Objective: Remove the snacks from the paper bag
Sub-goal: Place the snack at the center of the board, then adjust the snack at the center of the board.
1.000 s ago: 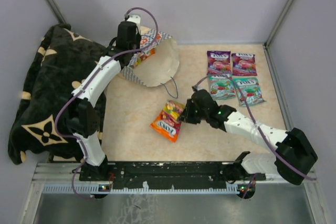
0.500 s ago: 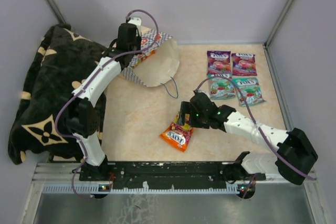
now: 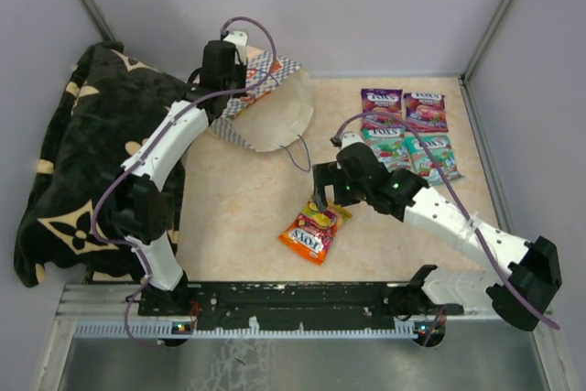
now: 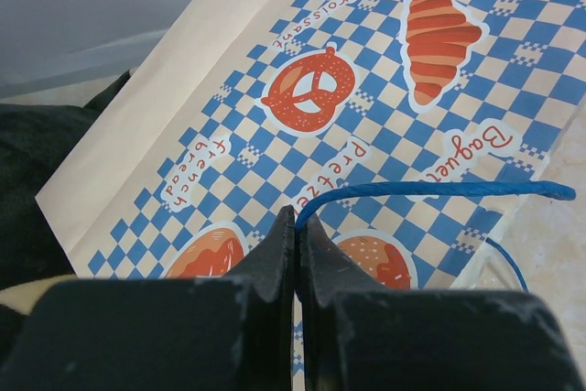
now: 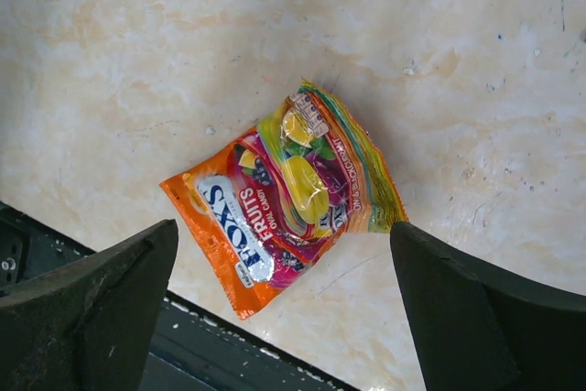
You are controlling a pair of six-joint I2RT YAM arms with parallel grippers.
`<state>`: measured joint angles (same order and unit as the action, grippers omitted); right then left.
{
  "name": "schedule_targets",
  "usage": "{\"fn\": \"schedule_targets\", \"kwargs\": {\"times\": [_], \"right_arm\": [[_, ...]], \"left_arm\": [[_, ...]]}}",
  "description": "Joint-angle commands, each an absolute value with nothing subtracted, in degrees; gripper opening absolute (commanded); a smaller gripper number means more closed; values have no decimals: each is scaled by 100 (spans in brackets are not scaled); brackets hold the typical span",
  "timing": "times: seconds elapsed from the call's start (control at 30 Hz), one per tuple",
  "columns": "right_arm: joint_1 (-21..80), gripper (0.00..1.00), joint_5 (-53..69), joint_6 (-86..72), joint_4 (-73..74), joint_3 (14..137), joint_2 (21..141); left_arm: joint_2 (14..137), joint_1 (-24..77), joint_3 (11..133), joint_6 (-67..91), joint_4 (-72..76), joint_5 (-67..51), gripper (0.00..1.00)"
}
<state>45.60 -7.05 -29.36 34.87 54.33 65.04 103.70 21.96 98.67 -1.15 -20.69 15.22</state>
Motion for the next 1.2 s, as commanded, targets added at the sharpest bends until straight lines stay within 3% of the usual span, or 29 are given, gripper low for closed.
{"fn": "schedule_targets", "kwargs": {"times": [0.0,0.53,0.77,0.83,0.9,1.17], "right_arm": [[4578,99,-364,-2141,3805,6045,6805],[4593,99,-466,-1786,4277,6389,7362],[4588,99,-232,-1284,4651,6861,8164],[4590,96,-261,-1194,4581,6958,8263],[4588,88,-290,-1055,4453,7016,8280],[4632,84,280,-409,4825,7347,9253]], "left_arm": [[10019,2153,9835,-198,-2109,1317,0],[9824,2152,9793,-326,-2197,1217,0],[9813,2153,9790,-381,-2224,1297,0],[9828,2151,9806,-423,-2224,1286,0],[9863,2149,9843,-468,-2228,1272,0],[9851,2144,9886,-563,-2276,1356,0]]}}
